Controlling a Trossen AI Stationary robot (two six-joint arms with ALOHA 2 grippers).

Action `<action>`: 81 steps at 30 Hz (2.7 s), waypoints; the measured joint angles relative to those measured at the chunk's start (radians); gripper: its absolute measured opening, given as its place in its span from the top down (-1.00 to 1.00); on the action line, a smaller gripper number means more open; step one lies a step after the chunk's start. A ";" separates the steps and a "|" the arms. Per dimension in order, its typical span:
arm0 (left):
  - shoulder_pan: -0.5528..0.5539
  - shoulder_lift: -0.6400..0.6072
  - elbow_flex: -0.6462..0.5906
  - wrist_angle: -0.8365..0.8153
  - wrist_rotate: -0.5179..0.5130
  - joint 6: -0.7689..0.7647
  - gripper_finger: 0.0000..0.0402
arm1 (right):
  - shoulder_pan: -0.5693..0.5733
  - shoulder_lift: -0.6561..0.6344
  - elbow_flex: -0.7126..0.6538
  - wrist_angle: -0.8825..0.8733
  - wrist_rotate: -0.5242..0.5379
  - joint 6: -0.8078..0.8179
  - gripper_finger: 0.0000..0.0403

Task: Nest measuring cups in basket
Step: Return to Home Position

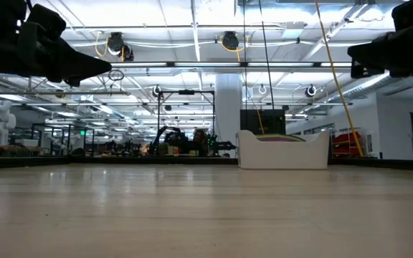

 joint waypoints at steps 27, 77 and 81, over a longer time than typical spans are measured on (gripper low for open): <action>0.000 -0.438 -0.021 -0.221 0.085 0.021 0.75 | 0.000 0.000 0.000 0.081 -0.006 -0.002 1.00; 0.000 -0.549 -0.021 -0.482 0.142 -0.041 0.75 | 0.000 0.000 0.000 0.082 -0.005 -0.002 1.00; 0.000 -0.549 -0.021 -0.480 0.142 -0.041 0.75 | 0.000 0.000 0.000 0.082 -0.005 -0.002 1.00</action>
